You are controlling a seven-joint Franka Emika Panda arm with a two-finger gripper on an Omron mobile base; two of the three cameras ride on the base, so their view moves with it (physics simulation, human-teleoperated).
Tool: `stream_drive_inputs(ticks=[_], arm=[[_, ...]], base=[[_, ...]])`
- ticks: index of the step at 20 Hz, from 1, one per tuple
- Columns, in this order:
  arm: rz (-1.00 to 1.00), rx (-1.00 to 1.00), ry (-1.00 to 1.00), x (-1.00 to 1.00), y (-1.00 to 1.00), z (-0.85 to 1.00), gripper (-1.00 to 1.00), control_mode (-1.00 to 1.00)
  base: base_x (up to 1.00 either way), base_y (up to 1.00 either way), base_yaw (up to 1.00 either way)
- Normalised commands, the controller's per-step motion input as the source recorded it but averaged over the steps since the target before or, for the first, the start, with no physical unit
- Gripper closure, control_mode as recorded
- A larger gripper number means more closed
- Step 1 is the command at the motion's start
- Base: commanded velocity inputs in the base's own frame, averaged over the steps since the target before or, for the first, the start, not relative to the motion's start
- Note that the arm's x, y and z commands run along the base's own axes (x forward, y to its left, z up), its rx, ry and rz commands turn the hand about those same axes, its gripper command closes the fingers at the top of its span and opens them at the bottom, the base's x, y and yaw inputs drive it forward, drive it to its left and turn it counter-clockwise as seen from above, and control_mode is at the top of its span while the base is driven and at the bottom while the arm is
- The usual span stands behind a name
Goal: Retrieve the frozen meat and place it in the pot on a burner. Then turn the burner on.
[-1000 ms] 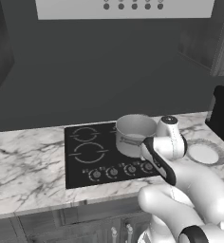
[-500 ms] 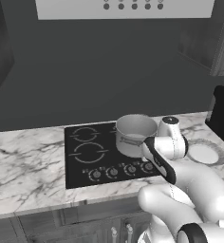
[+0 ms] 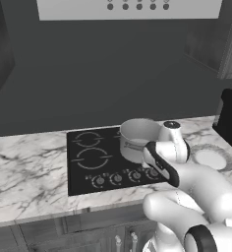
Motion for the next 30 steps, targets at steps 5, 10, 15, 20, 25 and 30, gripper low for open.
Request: stream_drive_inputs(ticks=[5,10,15,20,25,30], arm=[[0.00,0.00,0.00,-0.12,0.25,-0.36,-1.00,-1.00],[0.00,0.00,0.00,0.00,0.00,-0.42,-1.00,-1.00],[0.00,0.00,0.01,0.00,0.00,-0.58,-1.00,-1.00],[0.00,0.00,0.00,0.00,0.00,-0.42,-1.00,-1.00],[0.00,0.00,0.00,-0.01,0.00,-0.40,-1.00,-1.00],[0.00,0.00,0.00,-0.04,0.00,-0.25,-1.00,-1.00]], base=[[0.00,0.00,0.00],[0.00,0.00,0.00],[0.00,0.00,0.00],[0.00,0.00,0.00],[0.00,0.00,0.00],[0.00,0.00,0.00]])
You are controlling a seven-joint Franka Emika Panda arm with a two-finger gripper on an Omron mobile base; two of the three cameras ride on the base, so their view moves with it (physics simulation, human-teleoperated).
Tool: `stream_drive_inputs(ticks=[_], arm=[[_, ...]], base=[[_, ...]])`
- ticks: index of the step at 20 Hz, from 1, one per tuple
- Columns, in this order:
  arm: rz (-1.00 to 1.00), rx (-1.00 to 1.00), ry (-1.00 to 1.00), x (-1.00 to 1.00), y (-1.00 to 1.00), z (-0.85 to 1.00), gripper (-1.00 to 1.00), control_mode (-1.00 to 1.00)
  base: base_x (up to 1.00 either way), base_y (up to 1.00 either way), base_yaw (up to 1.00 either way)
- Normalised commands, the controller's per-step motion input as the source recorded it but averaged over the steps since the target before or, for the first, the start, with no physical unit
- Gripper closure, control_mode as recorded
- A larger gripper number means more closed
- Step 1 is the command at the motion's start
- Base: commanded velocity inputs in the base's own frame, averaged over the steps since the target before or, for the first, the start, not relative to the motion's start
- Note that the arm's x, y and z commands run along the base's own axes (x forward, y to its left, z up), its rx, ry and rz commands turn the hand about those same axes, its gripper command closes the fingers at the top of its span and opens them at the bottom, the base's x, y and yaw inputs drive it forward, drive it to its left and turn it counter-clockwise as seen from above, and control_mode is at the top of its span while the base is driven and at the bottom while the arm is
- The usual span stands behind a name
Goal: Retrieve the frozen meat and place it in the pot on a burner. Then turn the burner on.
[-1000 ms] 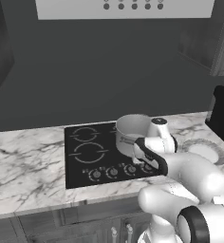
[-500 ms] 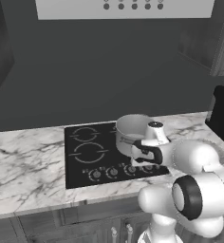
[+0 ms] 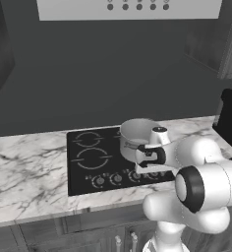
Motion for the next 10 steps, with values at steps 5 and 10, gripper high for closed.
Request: stream_drive_inputs(ticks=[5,10], arm=[[0.00,0.00,-0.09,-0.01,0.00,-0.20,-1.00,-1.00],[0.00,0.00,-0.18,-0.07,0.00,-0.12,-1.00,-1.00]], base=[[0.00,0.00,0.00],[0.00,0.00,0.00]])
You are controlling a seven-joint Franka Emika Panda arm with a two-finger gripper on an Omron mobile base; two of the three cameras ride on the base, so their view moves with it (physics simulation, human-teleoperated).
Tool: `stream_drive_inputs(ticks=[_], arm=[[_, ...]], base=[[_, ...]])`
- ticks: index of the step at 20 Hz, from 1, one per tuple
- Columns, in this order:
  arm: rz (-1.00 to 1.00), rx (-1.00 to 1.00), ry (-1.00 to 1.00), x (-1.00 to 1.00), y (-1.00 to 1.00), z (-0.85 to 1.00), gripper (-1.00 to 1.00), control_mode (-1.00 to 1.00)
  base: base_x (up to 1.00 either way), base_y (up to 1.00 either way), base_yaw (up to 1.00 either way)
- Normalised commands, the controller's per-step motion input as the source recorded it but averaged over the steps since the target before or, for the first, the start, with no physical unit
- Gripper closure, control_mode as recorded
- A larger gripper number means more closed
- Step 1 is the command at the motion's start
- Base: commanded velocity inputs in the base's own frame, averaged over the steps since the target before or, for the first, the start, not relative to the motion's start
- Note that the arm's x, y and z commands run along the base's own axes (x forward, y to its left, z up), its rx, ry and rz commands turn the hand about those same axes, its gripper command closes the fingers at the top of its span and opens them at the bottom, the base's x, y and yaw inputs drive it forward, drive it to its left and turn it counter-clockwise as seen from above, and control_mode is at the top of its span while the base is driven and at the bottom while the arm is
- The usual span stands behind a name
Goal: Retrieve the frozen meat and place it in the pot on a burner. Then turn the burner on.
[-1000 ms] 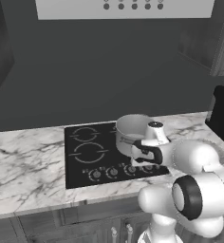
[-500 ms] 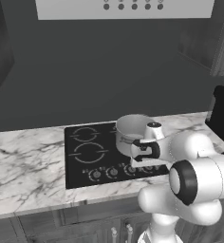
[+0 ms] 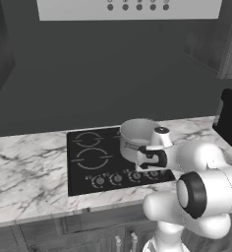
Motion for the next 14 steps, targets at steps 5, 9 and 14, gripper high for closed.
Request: stream_drive_inputs(ticks=[5,9,14], arm=[[0.00,0.00,-0.16,-0.04,0.00,-0.02,-1.00,-1.00],[0.00,0.00,0.00,0.00,0.00,-0.31,-1.00,-1.00],[0.00,0.00,0.00,0.00,0.00,-0.44,-1.00,-1.00]], base=[[0.00,0.00,0.00],[0.00,0.00,0.00],[0.00,0.00,0.00]])
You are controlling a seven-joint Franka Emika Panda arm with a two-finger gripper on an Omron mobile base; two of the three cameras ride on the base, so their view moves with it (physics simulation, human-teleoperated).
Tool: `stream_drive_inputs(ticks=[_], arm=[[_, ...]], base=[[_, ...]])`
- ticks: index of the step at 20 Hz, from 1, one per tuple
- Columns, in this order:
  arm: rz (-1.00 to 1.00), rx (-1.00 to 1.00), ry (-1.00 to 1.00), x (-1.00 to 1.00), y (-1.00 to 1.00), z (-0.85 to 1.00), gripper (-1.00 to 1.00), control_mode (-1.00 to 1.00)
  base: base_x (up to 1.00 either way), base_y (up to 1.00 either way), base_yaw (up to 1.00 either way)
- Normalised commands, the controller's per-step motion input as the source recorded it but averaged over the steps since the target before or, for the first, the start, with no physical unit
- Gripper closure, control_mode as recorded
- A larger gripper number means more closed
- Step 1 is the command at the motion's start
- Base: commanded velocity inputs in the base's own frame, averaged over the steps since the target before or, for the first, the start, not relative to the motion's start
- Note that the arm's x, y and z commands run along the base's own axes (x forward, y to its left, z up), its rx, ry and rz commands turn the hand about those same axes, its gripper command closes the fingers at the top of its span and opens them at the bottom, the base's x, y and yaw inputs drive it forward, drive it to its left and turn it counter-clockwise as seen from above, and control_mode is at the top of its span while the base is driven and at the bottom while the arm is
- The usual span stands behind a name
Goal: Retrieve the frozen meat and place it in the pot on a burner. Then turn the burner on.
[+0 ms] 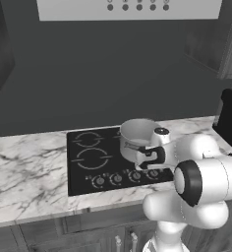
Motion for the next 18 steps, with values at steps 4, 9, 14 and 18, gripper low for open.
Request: stream_drive_inputs(ticks=[4,9,14,18], arm=[[0.00,0.00,0.00,-0.14,0.02,-0.29,-1.00,-1.00],[0.00,0.01,0.00,-0.39,0.05,-0.24,-1.00,-1.00],[0.00,0.04,0.00,-0.40,0.01,-0.23,-1.00,-1.00],[0.00,0.00,-0.03,-0.06,-0.01,-0.08,-1.00,-1.00]], base=[[0.00,0.00,0.00],[0.00,0.00,0.00],[0.00,0.00,0.00],[0.00,0.00,0.00]])
